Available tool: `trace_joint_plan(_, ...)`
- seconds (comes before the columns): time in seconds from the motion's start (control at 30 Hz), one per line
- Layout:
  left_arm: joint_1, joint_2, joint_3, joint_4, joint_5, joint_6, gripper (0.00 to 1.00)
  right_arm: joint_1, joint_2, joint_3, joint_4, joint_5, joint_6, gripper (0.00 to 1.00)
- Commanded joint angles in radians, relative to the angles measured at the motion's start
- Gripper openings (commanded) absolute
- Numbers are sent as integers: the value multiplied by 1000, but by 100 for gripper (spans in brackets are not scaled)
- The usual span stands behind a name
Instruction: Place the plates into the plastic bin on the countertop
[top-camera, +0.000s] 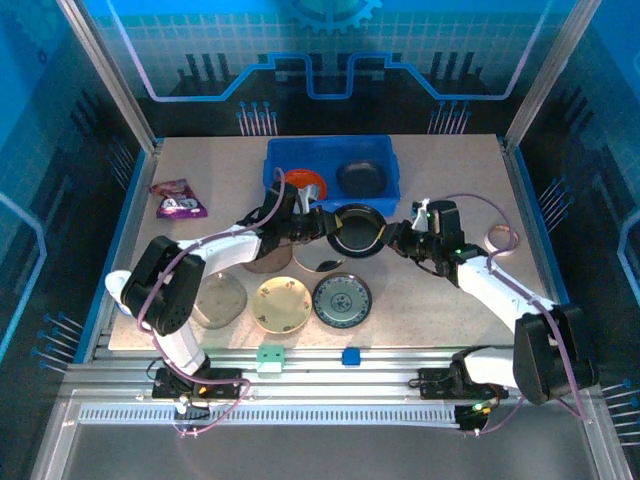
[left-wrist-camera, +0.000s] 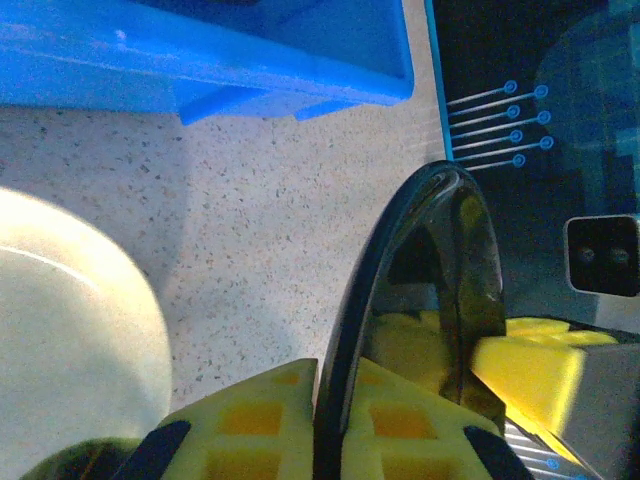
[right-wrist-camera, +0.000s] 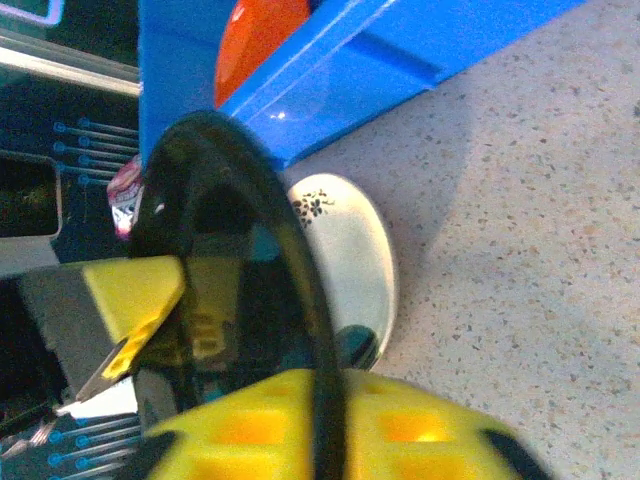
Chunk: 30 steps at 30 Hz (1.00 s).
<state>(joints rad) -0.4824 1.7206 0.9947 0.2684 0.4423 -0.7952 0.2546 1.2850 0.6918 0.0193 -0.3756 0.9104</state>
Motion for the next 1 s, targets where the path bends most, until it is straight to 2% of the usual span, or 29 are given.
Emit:
trace_joint_plan(0.0, -4, -58, -30, 37, 43, -17, 0, 15, 36, 64, 39, 4, -4, 0)
trace_joint_plan(0.07, 0, -69, -32, 19, 37, -9, 1, 18, 54, 92, 37, 13, -7, 0)
trace_joint_plan(0.13, 2, -87, -39, 3, 22, 2, 41, 20, 69, 129, 14, 38, -19, 0)
trace_joint_plan(0.17, 3, -102, -42, -14, 8, 13, 55, 19, 77, 155, -4, 55, -28, 0)
trace_joint_plan(0.2, 2, -118, -44, -35, -9, 29, 67, 20, 87, 180, -28, 69, -40, 0)
trace_joint_plan(0.27, 3, -148, -36, -88, -38, 62, 78, 22, 113, 258, -73, 94, -65, 0)
trace_joint_plan(0.47, 12, -285, -18, -264, -127, 161, 91, 32, 256, 481, -179, 123, -103, 0)
trace_joint_plan(0.6, 62, -387, -37, -332, -156, 196, 98, 47, 391, 671, -253, 157, -121, 0)
trace_joint_plan(0.77, 182, -485, -90, -353, -124, 189, 98, 62, 612, 946, -310, 181, -117, 0)
trace_joint_plan(0.97, 229, -529, -106, -382, -131, 191, 98, 89, 887, 1291, -424, 144, -114, 0)
